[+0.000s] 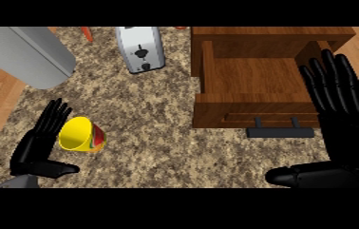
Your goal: Pick up the cup, place it into the drawer and close the drawer
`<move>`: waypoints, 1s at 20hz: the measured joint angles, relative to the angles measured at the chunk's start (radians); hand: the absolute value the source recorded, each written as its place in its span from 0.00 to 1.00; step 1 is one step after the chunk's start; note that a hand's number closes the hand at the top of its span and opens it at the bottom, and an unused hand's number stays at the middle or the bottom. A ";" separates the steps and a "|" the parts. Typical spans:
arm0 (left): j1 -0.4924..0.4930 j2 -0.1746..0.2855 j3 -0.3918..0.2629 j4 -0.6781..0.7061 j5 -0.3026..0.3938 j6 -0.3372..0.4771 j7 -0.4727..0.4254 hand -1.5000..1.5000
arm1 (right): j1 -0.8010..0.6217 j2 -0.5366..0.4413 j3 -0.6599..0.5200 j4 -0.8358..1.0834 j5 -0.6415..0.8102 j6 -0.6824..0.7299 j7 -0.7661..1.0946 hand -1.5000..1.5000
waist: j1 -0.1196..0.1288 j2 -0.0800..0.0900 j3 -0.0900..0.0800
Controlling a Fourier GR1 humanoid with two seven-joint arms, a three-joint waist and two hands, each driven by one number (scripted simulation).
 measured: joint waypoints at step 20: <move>-0.190 0.057 -0.042 0.498 -0.110 0.103 -0.272 0.00 | -0.013 0.000 0.003 -0.008 -0.010 0.012 0.021 0.00 | -0.006 0.002 -0.001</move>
